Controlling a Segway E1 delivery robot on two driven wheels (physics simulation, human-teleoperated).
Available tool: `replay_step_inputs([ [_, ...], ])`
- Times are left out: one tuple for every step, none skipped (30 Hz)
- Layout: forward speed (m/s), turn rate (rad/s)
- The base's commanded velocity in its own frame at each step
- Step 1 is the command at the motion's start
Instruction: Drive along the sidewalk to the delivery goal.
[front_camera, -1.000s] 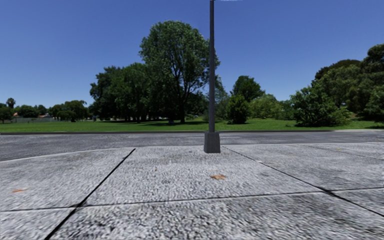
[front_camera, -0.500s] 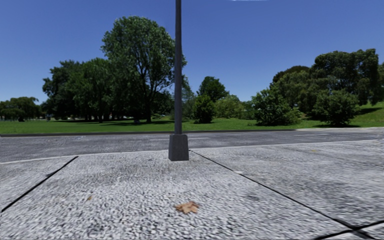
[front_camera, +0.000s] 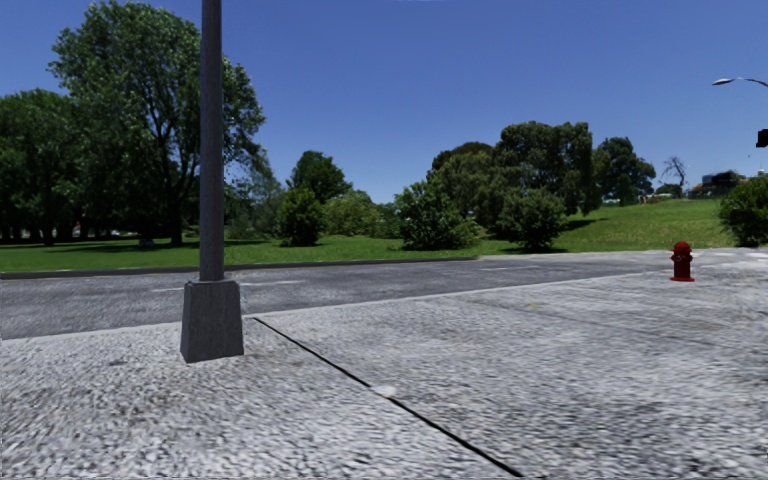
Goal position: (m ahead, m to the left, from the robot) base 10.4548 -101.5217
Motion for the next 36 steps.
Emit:
replay_step_inputs([
  [2.00,-0.75],
  [2.00,-0.75],
  [2.00,-0.75],
  [2.00,-0.75],
  [2.00,-0.75],
  [2.00,-0.75],
  [2.00,-0.75],
  [2.00,-0.75],
  [2.00,-0.75],
  [2.00,-0.75],
  [2.00,-0.75],
  [2.00,-0.75],
  [2.00,-0.75],
  [2.00,-0.75],
  [2.00,-0.75],
  [2.00,-0.75],
  [2.00,-0.75],
  [2.00,-0.75],
  [2.00,-0.75],
  [2.00,-0.75],
  [2.00,-0.75],
  [2.00,-0.75],
  [2.00,-0.75],
  [2.00,-0.75],
  [2.00,-0.75],
  [2.00,-0.75],
  [2.00,-0.75],
  [2.00,-0.75],
  [2.00,-0.75],
  [2.00,-0.75],
  [2.00,-0.74],
  [2.00,-0.74],
  [2.00,-0.74],
  [2.00,-0.74],
  [2.00,-0.74],
  [2.00,-0.74],
])
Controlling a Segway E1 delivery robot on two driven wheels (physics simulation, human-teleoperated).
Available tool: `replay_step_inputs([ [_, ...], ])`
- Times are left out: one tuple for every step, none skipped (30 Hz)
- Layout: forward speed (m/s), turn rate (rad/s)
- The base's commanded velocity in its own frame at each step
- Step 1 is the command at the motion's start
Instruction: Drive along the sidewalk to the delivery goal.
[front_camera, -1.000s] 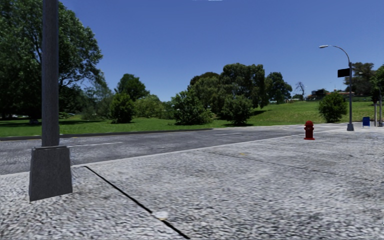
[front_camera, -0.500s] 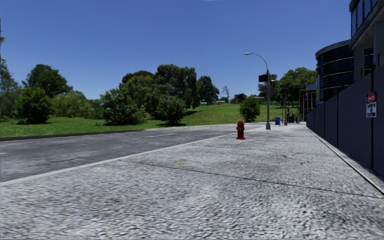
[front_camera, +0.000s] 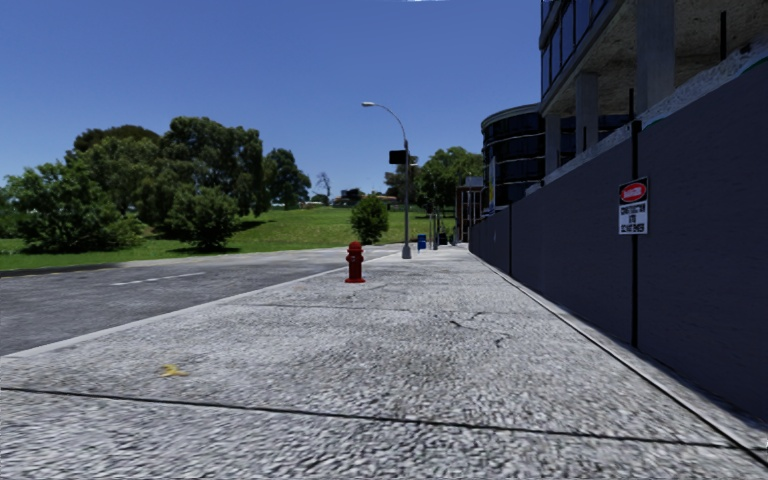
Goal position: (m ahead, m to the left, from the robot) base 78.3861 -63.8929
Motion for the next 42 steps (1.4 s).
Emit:
replay_step_inputs([
  [2.00,-0.74],
  [2.00,-0.70],
  [2.00,-0.67],
  [2.00,-0.58],
  [2.00,-0.58],
  [2.00,0.00],
  [2.00,0.00],
  [2.00,0.00],
  [2.00,0.00],
  [2.00,0.00],
  [2.00,0.00],
  [2.00,0.00],
  [2.00,0.00],
  [2.00,0.00],
  [2.00,0.00],
  [2.00,0.00],
  [2.00,0.00],
  [2.00,0.00],
  [2.00,0.00],
  [2.00,0.00],
  [2.00,0.00],
  [2.00,0.00],
  [2.00,0.00],
  [2.00,0.00],
  [2.00,0.00],
  [2.00,0.00],
  [2.00,0.00],
  [2.00,0.00],
  [2.00,0.00],
  [2.00,0.00],
  [2.00,0.00],
  [2.00,0.00],
  [2.00,0.00],
  [2.00,0.00],
  [2.00,0.00],
  [2.00,0.00],
  [2.00,0.00],
  [2.00,0.00],
  [2.00,0.00],
  [2.00,0.00],
  [2.00,0.00],
  [2.00,0.00],
])
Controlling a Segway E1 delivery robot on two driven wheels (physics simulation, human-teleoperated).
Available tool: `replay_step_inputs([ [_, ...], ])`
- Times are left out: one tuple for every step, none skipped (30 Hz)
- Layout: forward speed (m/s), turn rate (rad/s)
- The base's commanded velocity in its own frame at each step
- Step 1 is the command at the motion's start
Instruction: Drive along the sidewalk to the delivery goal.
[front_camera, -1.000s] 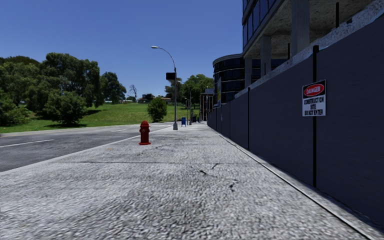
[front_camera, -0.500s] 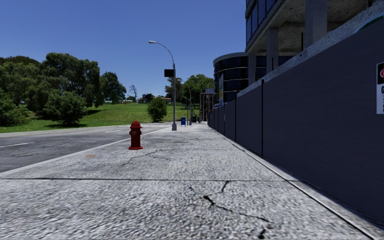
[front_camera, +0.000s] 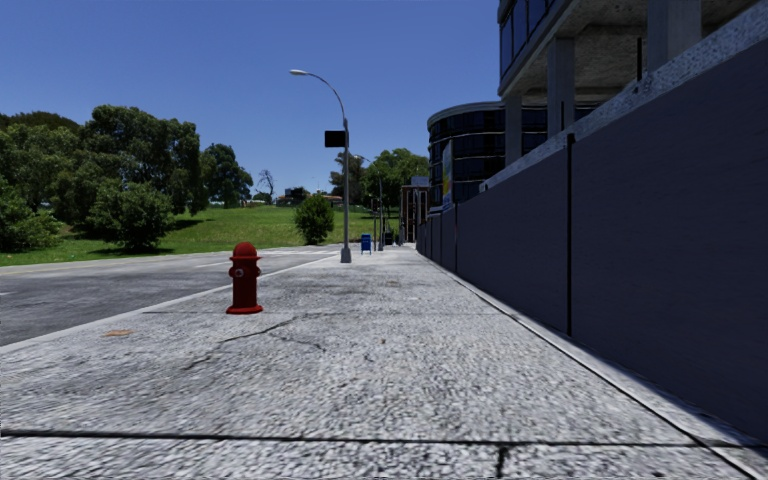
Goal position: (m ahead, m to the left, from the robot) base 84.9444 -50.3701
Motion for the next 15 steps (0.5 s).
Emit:
replay_step_inputs([
  [2.00,0.00],
  [2.00,-0.07],
  [2.00,-0.07],
  [2.00,-0.11],
  [2.00,-0.15],
  [2.00,-0.15],
  [2.00,-0.20],
  [2.00,-0.26],
  [2.00,-0.33],
  [2.00,-0.33],
  [2.00,-0.36],
  [2.00,-0.37],
  [2.00,-0.37],
  [2.00,-0.32],
  [2.00,-0.11],
])
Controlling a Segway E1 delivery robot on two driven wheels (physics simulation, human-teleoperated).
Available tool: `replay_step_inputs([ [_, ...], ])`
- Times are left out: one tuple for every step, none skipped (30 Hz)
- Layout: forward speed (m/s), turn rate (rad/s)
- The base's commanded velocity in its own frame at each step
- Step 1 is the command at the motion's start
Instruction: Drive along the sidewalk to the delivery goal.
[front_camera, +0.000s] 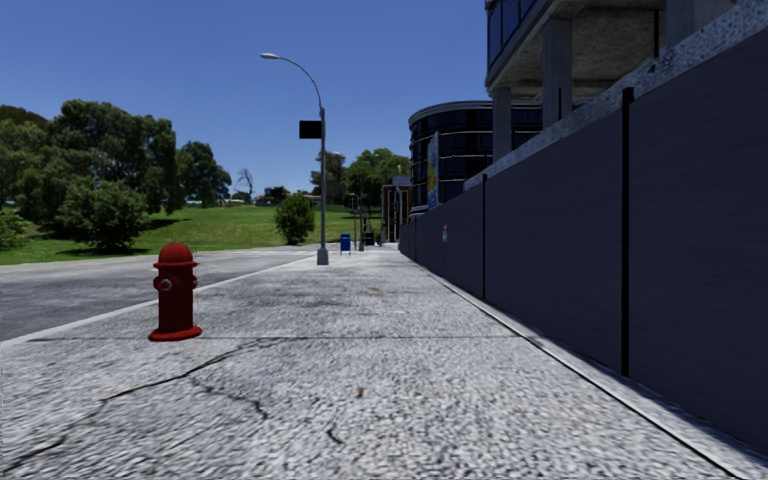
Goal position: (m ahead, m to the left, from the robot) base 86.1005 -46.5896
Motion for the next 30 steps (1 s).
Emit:
replay_step_inputs([
  [2.00,-0.11],
  [2.00,0.00],
  [2.00,0.00],
  [2.00,0.00],
  [2.00,0.00],
  [2.00,0.00],
  [2.00,0.00],
  [2.00,0.00],
  [2.00,0.00],
  [2.00,0.00],
  [2.00,0.00],
  [2.00,0.00],
  [2.00,0.00],
  [2.00,0.00],
  [2.00,0.00],
  [2.00,0.00],
  [2.00,0.00],
  [2.00,0.00],
  [2.00,0.00],
  [2.00,0.00],
  [2.00,0.00],
  [2.00,0.00],
  [2.00,0.00],
  [2.00,0.00],
  [2.00,0.00],
  [2.00,0.00],
  [2.00,0.00],
  [2.00,0.00],
  [2.00,0.00],
  [2.00,0.00],
])
